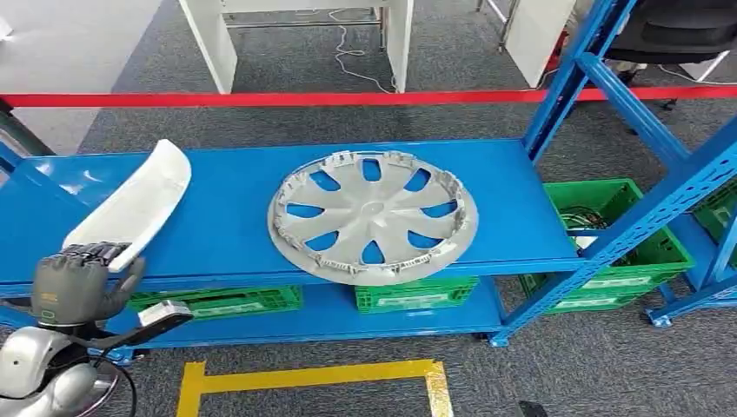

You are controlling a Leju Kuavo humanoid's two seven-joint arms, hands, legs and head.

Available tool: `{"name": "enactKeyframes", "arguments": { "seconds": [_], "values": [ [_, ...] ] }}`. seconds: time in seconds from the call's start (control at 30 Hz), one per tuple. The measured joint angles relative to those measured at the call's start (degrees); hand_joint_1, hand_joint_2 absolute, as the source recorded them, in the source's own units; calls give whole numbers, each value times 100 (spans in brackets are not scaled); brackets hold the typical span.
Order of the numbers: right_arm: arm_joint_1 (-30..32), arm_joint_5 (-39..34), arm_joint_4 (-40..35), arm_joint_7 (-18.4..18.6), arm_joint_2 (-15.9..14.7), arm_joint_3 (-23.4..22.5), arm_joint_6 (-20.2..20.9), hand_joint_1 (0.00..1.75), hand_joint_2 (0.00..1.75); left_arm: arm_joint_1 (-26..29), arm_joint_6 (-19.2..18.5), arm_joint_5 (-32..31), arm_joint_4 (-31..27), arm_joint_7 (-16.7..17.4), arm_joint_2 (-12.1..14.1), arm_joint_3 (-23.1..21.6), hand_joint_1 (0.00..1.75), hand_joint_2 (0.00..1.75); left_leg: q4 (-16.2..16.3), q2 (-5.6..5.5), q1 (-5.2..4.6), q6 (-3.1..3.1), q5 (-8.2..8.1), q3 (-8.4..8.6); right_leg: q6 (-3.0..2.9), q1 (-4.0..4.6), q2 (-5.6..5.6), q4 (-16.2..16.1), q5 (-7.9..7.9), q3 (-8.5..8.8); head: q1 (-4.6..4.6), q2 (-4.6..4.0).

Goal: Take the parts from the cabinet and place them on the table.

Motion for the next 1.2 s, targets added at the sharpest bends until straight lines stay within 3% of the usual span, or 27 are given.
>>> {"name": "enactKeyframes", "arguments": {
  "seconds": [0.17,0.37,0.67,1.07,1.2],
  "values": [
    [-1,-15,0,0,0,28,0,0,0,122,4,-383,-243,-98,-48,223,175,175,0,0,0,0,0,0,0,0,-1,0,0,0,2,0],
    [-1,-7,0,0,0,35,0,0,0,196,9,-425,-344,-125,-101,367,175,175,0,0,0,0,0,0,0,0,-1,0,0,0,0,0],
    [-5,-37,0,0,0,59,0,0,0,135,-201,644,-330,-149,15,230,175,175,0,0,0,0,0,0,0,0,0,0,0,-2,2,0],
    [-22,-42,0,0,0,87,0,0,0,69,-190,631,-320,-146,149,59,175,175,1,0,-1,0,0,0,1,0,1,0,1,-1,0,0],
    [-49,-39,0,0,0,92,0,0,0,69,-175,517,-320,-39,251,59,175,175,50,-2,-24,40,-15,-19,48,-28,0,-27,30,4,-4,0]
  ]
}}
